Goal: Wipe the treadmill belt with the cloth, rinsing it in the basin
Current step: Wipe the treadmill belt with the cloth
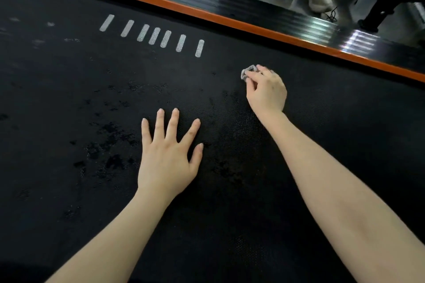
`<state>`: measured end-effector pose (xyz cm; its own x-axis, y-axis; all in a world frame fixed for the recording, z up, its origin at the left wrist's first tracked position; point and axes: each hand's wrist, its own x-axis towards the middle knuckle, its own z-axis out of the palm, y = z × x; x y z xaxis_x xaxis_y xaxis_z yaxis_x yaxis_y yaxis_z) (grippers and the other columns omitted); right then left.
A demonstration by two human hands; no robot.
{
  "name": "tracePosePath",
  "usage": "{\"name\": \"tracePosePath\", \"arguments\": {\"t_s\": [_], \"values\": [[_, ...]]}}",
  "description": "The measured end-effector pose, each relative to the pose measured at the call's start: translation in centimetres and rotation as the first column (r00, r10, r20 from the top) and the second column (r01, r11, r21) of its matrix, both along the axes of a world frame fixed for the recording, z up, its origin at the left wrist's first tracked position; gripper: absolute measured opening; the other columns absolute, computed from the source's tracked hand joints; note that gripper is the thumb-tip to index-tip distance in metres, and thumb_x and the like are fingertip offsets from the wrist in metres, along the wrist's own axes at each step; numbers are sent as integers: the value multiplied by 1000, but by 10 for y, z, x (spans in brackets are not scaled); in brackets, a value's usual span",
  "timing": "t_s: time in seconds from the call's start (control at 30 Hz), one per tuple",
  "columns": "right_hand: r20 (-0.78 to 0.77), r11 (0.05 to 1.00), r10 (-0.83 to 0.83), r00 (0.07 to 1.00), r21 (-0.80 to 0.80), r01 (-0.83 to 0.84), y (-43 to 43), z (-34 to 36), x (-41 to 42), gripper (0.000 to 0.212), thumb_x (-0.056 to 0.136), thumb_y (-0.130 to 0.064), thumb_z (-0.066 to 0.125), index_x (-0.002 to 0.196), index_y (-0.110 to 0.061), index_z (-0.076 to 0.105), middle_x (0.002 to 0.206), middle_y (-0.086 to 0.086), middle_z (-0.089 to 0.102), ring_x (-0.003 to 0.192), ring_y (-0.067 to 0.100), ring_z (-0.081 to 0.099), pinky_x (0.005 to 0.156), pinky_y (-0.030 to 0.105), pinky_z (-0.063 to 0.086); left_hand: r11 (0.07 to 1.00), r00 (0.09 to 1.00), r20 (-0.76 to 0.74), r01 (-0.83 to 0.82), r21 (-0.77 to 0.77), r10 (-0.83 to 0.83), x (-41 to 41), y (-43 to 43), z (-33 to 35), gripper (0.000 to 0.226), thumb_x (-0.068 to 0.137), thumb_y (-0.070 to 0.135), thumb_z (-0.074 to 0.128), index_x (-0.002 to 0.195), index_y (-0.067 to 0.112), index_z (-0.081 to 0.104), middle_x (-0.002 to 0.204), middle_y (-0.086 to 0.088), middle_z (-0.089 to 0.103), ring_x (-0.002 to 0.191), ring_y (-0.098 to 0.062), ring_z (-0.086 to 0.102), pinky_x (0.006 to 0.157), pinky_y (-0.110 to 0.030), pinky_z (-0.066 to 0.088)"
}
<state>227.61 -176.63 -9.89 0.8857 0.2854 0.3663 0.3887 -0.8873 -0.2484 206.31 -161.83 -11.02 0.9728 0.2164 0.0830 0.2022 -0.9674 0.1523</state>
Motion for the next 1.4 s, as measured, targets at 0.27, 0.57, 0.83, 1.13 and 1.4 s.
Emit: {"name": "tracePosePath", "arguments": {"t_s": [0.27,0.57,0.83,1.13,1.4], "values": [[42,907,422,906,-32,-421,-21,-6,-71,26,88,-27,55,108,-23,71,123,7,63,116,31,56,98,38,45,1000,1000,-15,7,-8,-7,-1,2,1,55,94,51,26,143,31,40,150,-18,33,140,-41,21,113,-60,14],[-58,941,-335,941,23,336,-8,5,58,29,94,-27,47,118,-27,65,126,-1,58,109,26,53,95,36,42,1000,1000,-4,2,-12,-2,0,2,3,55,93,51,27,143,30,40,149,-18,33,140,-41,21,113,-60,13],[-16,974,208,978,-84,-209,16,-3,25,31,93,-31,52,121,-24,64,133,6,56,121,29,51,103,37,39,1000,1000,-11,15,-22,-15,-1,2,4,55,93,52,27,143,30,40,150,-18,33,141,-42,21,113,-60,13],[-89,937,-349,933,-49,346,52,9,84,31,96,-28,45,122,-18,58,128,9,52,111,34,52,95,41,42,999,1000,0,28,-27,-28,1,3,1,55,93,50,28,142,29,41,149,-20,33,140,-43,21,112,-63,14],[-57,985,-54,997,-168,43,14,11,103,32,97,-27,46,125,-21,61,136,6,51,116,34,49,96,39,40,999,1000,14,25,-47,-25,-2,4,0,55,93,51,26,142,29,41,149,-18,34,140,-42,22,111,-62,17]]}}
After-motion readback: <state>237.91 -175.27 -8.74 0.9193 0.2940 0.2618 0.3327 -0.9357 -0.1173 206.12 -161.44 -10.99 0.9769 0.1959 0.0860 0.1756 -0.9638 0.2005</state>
